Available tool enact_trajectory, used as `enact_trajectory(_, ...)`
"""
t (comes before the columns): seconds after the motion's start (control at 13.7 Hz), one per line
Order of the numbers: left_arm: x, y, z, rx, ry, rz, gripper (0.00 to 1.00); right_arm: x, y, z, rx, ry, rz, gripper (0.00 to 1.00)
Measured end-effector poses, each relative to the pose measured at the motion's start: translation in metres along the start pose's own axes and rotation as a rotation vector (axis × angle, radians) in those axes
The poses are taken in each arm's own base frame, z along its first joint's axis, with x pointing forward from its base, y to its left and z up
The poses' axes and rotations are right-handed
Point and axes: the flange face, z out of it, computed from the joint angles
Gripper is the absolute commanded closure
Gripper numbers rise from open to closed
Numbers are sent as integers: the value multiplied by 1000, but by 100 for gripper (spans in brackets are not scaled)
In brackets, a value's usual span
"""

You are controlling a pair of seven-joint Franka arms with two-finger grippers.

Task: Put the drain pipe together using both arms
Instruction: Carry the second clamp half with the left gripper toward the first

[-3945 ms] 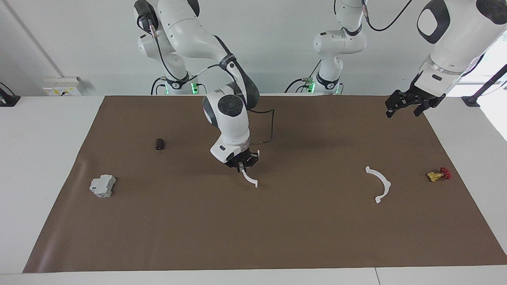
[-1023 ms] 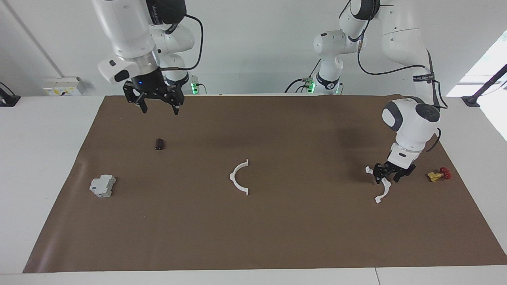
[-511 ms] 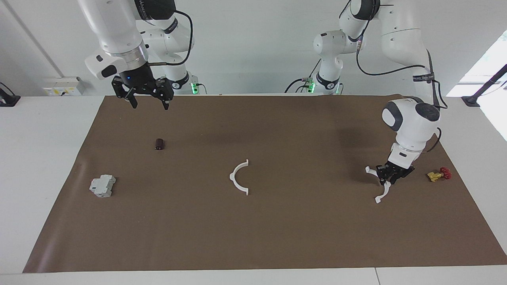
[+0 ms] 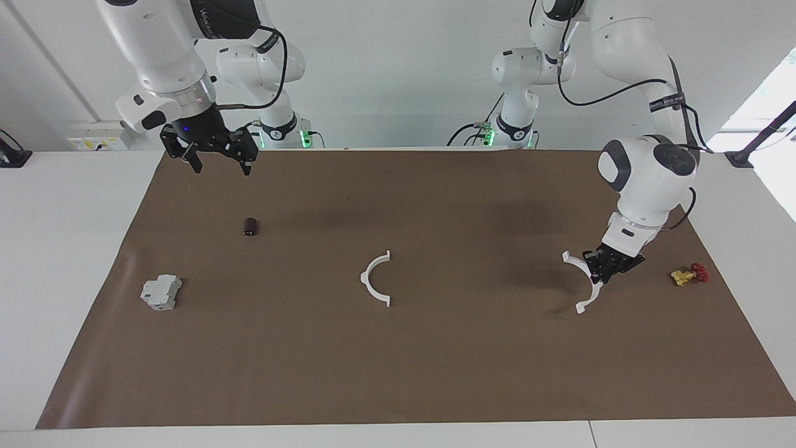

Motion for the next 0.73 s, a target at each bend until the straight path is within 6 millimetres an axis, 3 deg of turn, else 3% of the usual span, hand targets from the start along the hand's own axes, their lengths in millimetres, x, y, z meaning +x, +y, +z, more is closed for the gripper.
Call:
enact_trajectory(0.15,-1,69,-11,46,21,-35,100,2,11,0,1,0,-3,0)
enact_trajectory(0.37,-23,169,-13,32,31,-69,100,2,16,0,2,0,0,0)
enact_trajectory(0.51,-33,222,-7,25,24,-111,100,2,16,0,2,0,-9,0)
enact_trajectory(0.73,-36,285,14,65,23,-140,100,3,24,0,3,0,-16,0)
